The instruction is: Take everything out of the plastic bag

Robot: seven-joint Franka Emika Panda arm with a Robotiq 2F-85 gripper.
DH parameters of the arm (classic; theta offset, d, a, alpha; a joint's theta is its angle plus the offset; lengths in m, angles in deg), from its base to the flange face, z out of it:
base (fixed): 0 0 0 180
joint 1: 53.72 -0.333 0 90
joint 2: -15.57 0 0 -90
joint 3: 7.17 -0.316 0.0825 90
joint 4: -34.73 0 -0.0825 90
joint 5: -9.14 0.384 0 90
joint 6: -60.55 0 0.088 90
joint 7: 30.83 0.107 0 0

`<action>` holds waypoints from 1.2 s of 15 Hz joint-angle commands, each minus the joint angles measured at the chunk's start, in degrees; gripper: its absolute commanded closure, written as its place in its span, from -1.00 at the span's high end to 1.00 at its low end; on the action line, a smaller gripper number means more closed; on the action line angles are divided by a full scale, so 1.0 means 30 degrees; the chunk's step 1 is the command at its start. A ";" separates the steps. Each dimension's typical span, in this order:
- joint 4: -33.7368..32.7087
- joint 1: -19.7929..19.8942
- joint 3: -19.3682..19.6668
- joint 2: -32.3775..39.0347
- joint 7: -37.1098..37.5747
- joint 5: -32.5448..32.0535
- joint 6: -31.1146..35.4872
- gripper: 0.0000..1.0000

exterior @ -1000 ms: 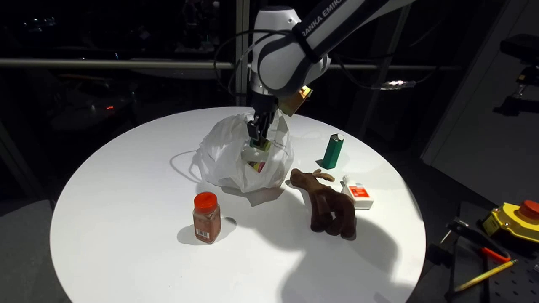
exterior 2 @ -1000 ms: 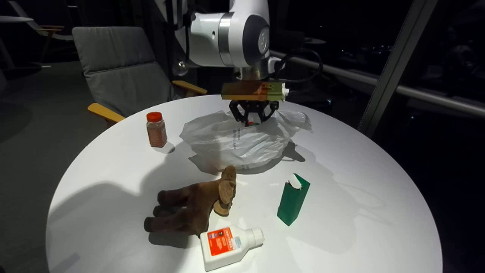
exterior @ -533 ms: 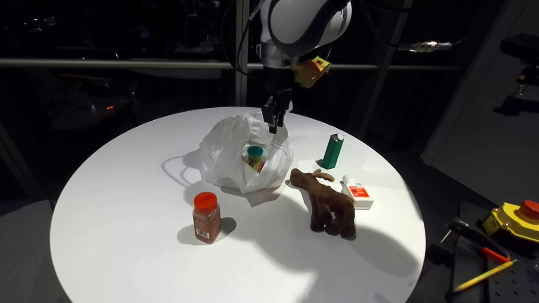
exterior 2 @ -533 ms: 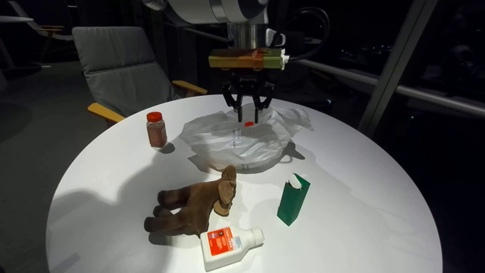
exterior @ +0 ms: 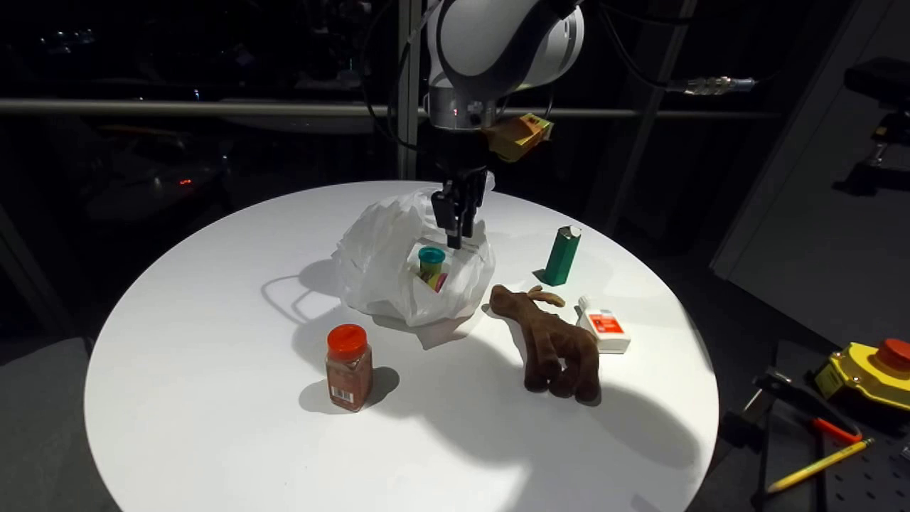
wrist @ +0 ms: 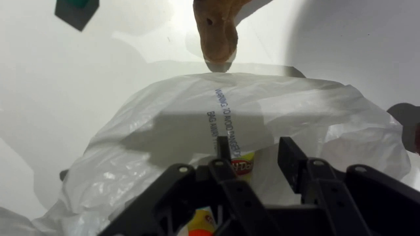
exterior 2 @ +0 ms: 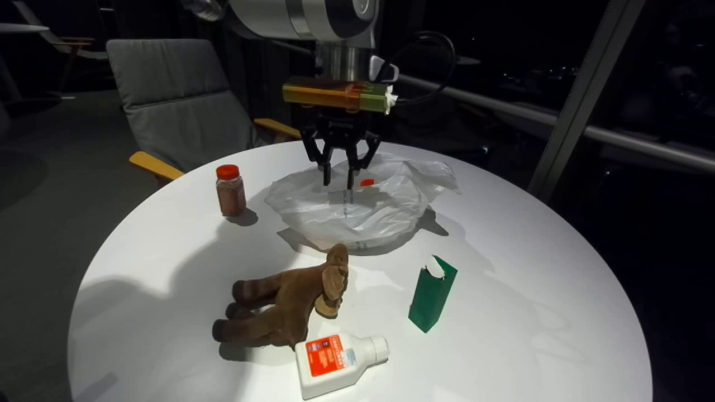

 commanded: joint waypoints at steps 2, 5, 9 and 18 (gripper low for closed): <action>-0.0055 -0.1024 0.0452 -0.0259 0.0148 -0.1447 0.0095 0.52; -0.0900 -0.1250 0.0553 0.0312 0.0328 -0.2022 -0.0383 0.95; -0.2304 -0.1299 0.0792 0.1393 0.0110 -0.2591 0.0000 1.00; -0.6481 -0.0389 0.0426 0.4957 -0.2774 -0.2420 -0.0470 1.00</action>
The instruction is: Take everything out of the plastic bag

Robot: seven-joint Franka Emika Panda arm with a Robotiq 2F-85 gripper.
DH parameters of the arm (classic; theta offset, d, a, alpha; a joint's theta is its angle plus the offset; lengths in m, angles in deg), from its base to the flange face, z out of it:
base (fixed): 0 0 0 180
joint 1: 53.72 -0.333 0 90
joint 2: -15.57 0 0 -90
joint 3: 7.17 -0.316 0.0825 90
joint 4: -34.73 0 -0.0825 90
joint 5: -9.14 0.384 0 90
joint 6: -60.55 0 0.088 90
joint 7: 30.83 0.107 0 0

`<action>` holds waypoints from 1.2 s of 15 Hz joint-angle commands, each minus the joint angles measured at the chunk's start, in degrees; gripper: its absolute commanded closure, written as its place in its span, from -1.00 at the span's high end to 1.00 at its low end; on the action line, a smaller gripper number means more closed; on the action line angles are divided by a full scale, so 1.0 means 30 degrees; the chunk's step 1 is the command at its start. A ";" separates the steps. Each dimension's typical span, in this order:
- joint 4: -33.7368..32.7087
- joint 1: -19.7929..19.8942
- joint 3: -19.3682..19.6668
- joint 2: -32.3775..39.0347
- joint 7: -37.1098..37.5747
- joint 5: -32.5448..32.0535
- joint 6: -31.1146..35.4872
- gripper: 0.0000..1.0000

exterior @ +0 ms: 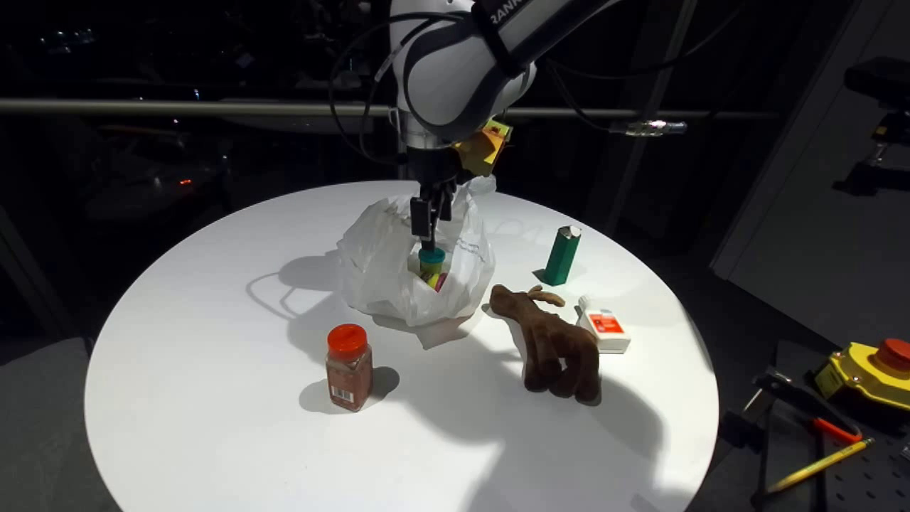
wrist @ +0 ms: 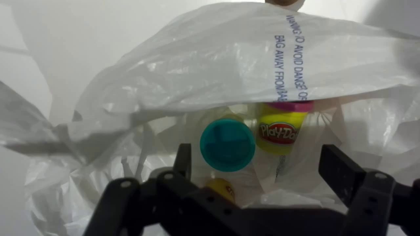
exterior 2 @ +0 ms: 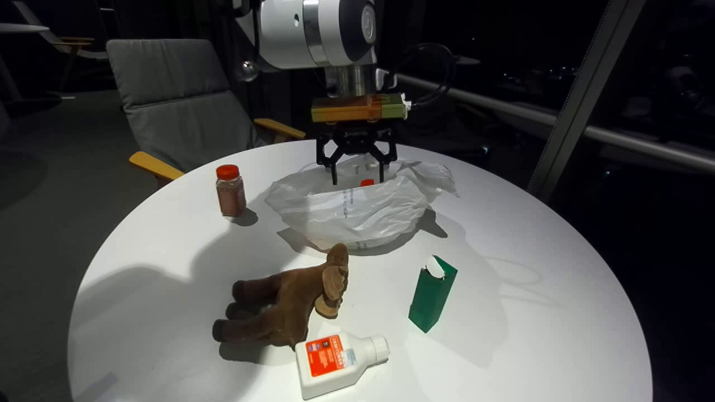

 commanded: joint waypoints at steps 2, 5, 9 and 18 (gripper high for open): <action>-0.2520 0.0537 -0.0258 0.1923 -0.1719 0.0177 -0.0611 1.00; -0.3224 0.0960 -0.0589 0.2776 -0.2629 0.0467 -0.0360 1.00; -0.4397 0.1265 -0.0817 0.3904 -0.3275 0.0713 -0.0345 1.00; -0.6435 0.1288 -0.0682 0.5403 -0.3632 0.0824 -0.0604 -0.02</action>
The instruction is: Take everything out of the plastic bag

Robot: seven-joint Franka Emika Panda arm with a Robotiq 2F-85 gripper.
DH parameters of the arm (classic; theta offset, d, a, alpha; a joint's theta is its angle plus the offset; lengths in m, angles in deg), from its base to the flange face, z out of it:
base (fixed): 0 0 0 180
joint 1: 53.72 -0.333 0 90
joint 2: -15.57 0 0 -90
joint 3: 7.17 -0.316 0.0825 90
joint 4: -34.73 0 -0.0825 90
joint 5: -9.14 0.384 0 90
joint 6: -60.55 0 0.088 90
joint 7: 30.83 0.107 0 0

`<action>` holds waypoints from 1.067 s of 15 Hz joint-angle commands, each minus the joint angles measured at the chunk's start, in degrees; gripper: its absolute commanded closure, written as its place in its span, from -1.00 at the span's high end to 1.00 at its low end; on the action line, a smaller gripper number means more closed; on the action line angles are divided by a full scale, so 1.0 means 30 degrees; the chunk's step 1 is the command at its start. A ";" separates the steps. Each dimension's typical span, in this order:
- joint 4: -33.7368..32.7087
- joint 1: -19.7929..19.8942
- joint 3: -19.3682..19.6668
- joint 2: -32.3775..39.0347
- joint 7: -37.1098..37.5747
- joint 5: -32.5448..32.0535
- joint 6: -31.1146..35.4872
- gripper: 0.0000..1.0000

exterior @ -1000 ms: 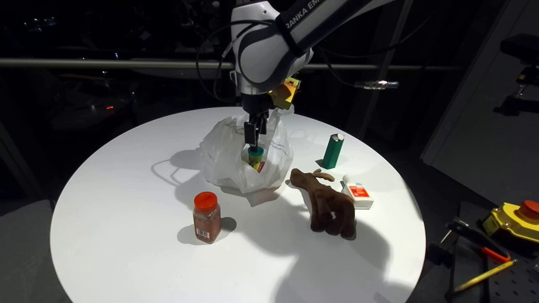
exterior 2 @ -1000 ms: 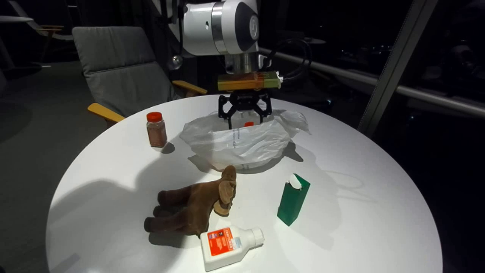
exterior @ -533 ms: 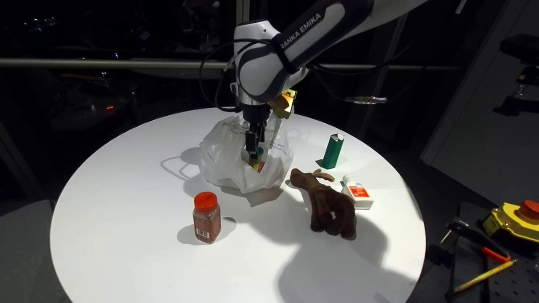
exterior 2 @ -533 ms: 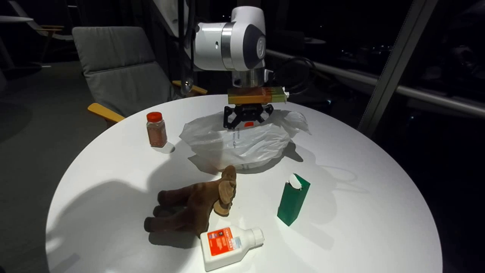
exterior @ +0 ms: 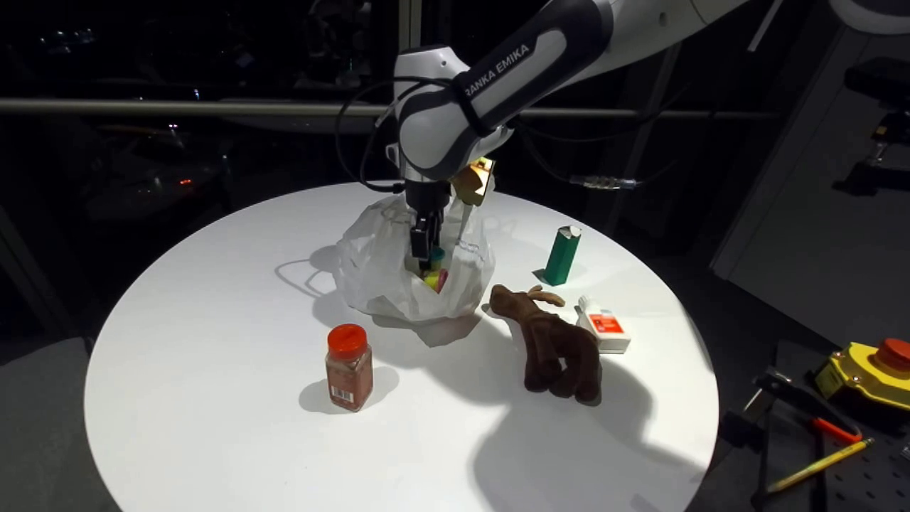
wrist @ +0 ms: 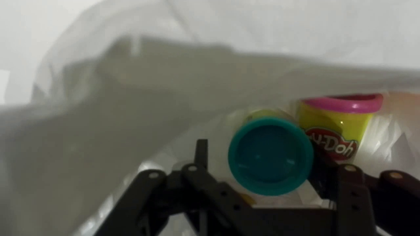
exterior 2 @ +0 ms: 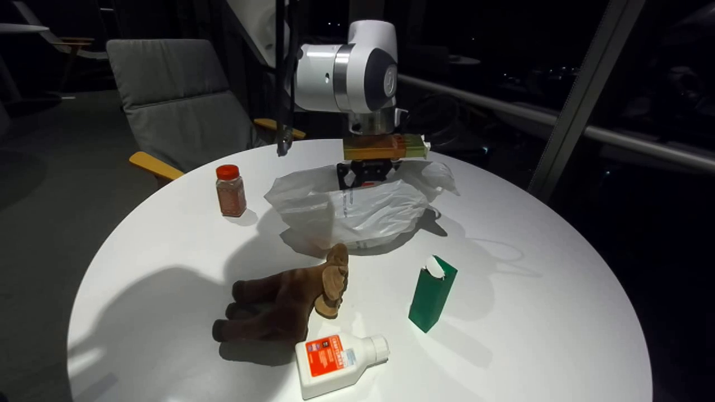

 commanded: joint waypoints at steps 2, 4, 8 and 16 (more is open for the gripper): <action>-0.1807 0.0076 -0.0042 0.1102 -0.0481 0.0164 -0.0504 -0.33; -0.1958 0.0085 -0.0052 0.1177 -0.0430 0.0220 -0.0656 -0.45; -0.1526 -0.0178 0.0162 0.0563 0.0258 0.0119 -0.0496 -0.51; -0.0230 -0.0458 -0.0461 -0.2069 0.1123 0.0676 0.1799 -0.51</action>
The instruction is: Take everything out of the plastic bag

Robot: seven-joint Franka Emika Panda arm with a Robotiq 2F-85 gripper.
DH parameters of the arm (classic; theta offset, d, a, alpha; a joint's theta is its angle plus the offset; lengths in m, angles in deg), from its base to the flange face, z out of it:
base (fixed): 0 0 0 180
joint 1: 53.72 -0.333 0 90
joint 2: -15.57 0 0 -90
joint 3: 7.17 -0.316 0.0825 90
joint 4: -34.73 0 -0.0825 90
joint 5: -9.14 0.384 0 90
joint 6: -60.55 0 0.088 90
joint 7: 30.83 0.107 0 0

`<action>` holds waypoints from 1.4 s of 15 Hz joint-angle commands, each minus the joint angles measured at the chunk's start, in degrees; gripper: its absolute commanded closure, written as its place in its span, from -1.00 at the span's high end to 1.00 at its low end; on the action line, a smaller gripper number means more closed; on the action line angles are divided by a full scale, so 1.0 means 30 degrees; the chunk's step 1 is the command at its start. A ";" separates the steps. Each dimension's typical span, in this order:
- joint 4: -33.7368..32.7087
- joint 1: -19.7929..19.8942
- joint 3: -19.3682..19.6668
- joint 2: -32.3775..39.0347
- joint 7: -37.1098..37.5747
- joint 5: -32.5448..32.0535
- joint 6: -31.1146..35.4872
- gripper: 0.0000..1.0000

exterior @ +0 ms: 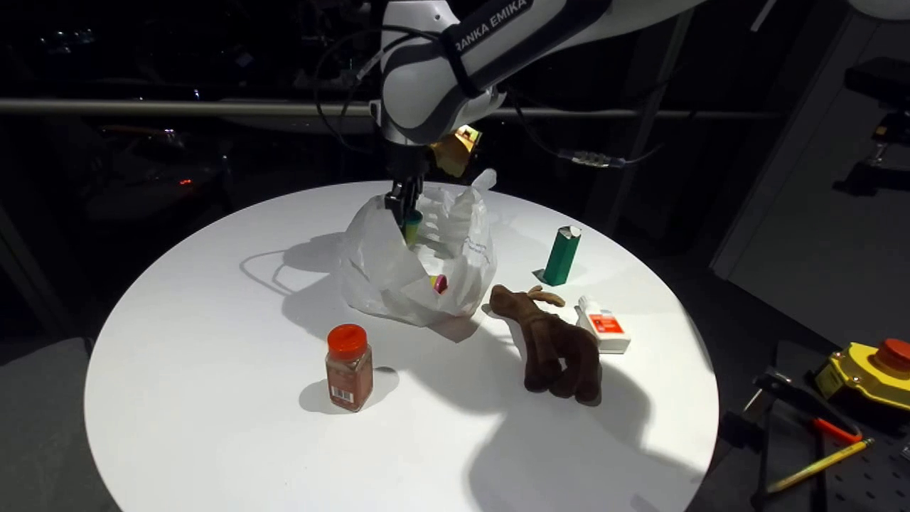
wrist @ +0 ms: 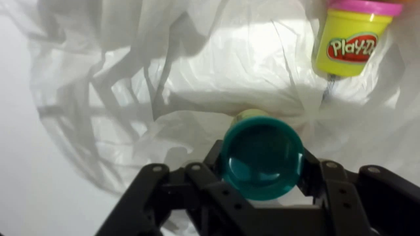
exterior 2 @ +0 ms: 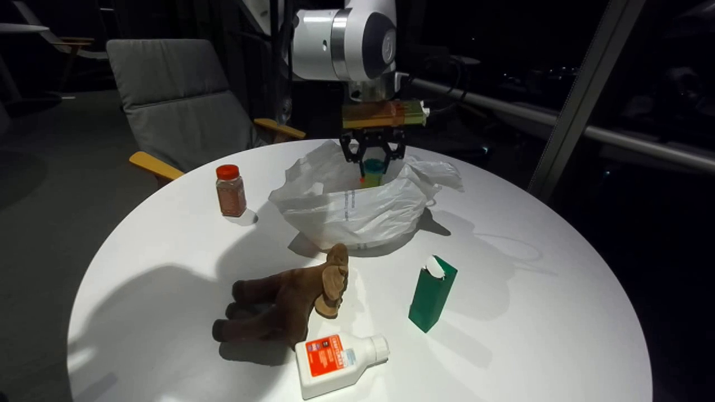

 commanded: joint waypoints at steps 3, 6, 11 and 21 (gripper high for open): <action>0.1219 -0.0452 -0.0306 -0.1911 0.0885 0.0624 0.1672 -0.51; 0.1698 -0.1000 0.0301 -0.2365 0.2050 0.0261 0.1683 -0.51; 0.4381 -0.1734 0.1745 -0.4298 0.5562 0.0016 0.1062 -0.51; 1.3269 -0.2100 0.2304 -1.1415 0.8708 -0.0574 -0.0474 -0.51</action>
